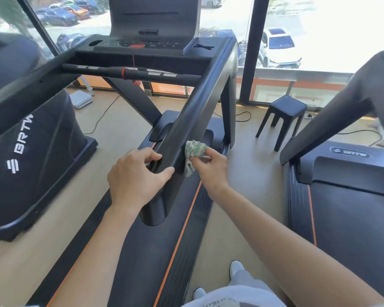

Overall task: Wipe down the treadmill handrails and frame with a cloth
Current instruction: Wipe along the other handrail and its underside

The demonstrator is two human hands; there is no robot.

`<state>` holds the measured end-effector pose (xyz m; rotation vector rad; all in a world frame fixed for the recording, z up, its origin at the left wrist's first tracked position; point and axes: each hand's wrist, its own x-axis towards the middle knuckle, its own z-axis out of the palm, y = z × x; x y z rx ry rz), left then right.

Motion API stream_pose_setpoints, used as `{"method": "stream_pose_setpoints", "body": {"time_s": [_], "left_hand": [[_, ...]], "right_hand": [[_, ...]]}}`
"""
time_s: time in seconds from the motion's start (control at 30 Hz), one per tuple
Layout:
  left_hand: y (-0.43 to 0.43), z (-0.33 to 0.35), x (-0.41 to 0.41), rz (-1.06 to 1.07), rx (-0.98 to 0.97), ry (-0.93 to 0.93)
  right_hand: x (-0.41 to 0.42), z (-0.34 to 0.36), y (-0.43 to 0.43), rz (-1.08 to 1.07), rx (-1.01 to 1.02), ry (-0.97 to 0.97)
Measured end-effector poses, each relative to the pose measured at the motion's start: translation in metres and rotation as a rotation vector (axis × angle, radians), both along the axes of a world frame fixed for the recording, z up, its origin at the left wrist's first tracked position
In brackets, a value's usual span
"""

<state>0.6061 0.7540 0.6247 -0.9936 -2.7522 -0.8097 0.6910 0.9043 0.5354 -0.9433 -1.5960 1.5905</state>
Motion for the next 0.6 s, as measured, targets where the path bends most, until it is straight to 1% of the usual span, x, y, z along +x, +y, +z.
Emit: {"method": "stream_pose_setpoints", "body": {"time_s": [0.17,0.37,0.47,0.53,0.6], "left_hand": [[0.001,0.006,-0.003,-0.021,-0.015,-0.035],[0.008,0.017,-0.024,-0.069,-0.083,-0.134],[0.019,0.023,-0.035,-0.116,-0.153,-0.159],[0.031,0.026,-0.04,-0.171,-0.152,-0.163],[0.046,0.026,-0.045,-0.272,-0.137,-0.18]], "right_hand": [[0.014,-0.022,-0.025,0.073,-0.158,0.039],[0.03,-0.036,-0.062,0.113,-0.199,0.065],[0.022,-0.034,-0.049,0.072,-0.152,0.084],[0.014,-0.031,-0.032,0.037,-0.093,0.09],[0.003,-0.027,-0.009,0.005,-0.047,0.086]]}}
